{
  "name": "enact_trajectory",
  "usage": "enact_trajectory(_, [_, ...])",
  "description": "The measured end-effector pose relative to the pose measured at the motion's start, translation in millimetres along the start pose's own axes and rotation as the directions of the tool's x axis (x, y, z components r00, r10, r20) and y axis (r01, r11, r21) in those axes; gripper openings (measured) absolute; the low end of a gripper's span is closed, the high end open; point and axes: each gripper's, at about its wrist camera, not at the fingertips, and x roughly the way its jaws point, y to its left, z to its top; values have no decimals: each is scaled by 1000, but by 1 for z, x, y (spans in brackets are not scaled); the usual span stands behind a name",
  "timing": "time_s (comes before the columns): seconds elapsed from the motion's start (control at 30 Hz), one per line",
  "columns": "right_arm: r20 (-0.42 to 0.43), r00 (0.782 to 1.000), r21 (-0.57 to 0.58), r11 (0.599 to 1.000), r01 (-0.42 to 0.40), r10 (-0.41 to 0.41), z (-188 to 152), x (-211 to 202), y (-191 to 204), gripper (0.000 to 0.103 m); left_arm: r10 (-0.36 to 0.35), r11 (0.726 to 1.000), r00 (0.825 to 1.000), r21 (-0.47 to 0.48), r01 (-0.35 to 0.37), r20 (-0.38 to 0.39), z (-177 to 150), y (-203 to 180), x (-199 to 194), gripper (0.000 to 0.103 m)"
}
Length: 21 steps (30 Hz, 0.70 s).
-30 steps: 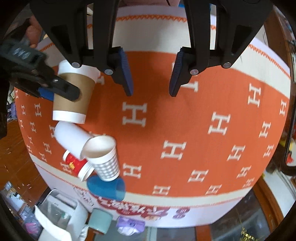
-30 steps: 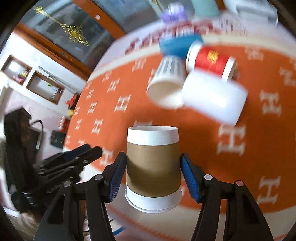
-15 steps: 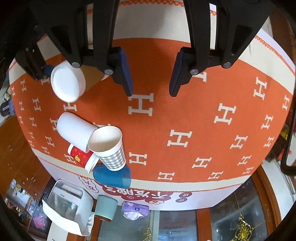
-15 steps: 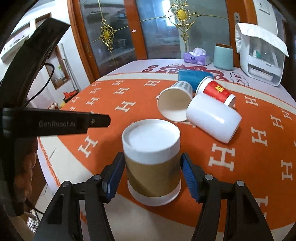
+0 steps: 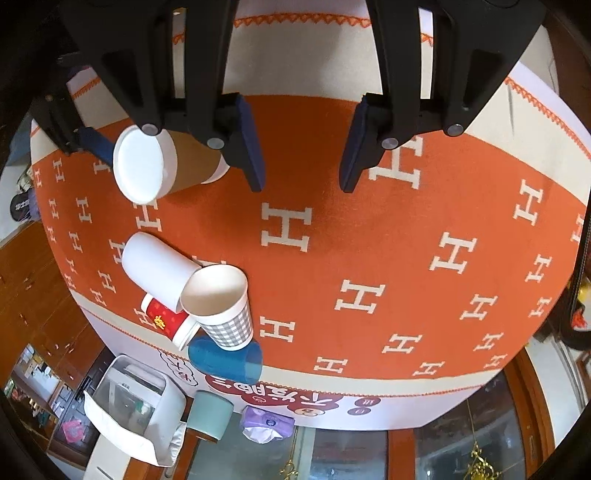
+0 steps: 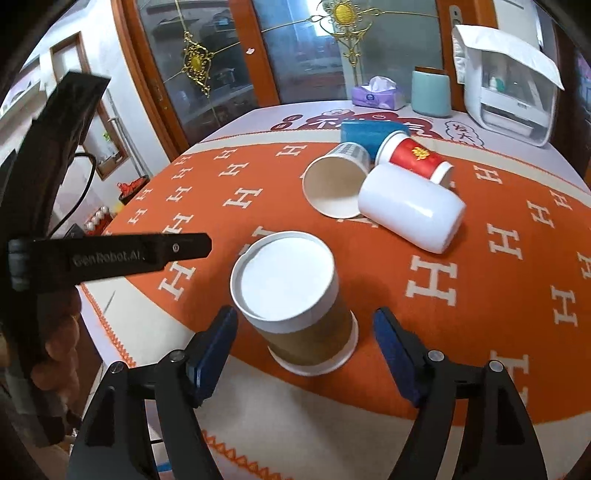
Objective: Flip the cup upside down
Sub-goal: 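Rotate the held brown-sleeved cup so its open rim faces down, then lower the inverted cup onto the cloth and open the right gripper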
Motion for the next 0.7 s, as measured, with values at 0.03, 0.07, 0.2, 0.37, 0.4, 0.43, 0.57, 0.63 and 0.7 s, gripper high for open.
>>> enact_trajectory(0.03, [-1,1000,11,1000,-9,9,1,-6,-1,77,-1,1000,1000,6,1,0,-1,-1,-3,39])
enact_trajectory(0.07, [-3,1000,26,1000,-16,16,3,-13,-1,77,-3,1000,1000,15,3,-2,-1,-4,-7,39])
enact_trajectory(0.2, [-4,999,96,995,-32,32,14,-42,-4,77,-21,999,1000,36,22,-14,-1,-12,-25,41])
enact_trajectory(0.37, [34,998,110,993,48,-52,37,-89,1,77,-16,998,1000,60,16,-13,4,-26,-56,48])
enact_trajectory(0.4, [40,997,110,992,63,-67,43,-99,2,77,-14,998,1000,68,15,-9,6,-30,-63,49])
enact_trajectory(0.43, [45,996,114,991,68,-73,47,-106,4,77,-11,997,1000,75,12,-3,8,-34,-71,49])
enact_trajectory(0.57, [68,995,184,981,62,-76,68,-140,2,78,-18,997,999,80,15,35,18,-44,-99,61])
enact_trajectory(0.63, [79,993,228,971,69,-89,76,-154,-1,83,-13,997,998,77,8,64,22,-48,-113,66])
enact_trajectory(0.7, [97,990,253,965,77,-104,81,-167,-3,85,-2,997,995,80,-6,100,26,-54,-129,72])
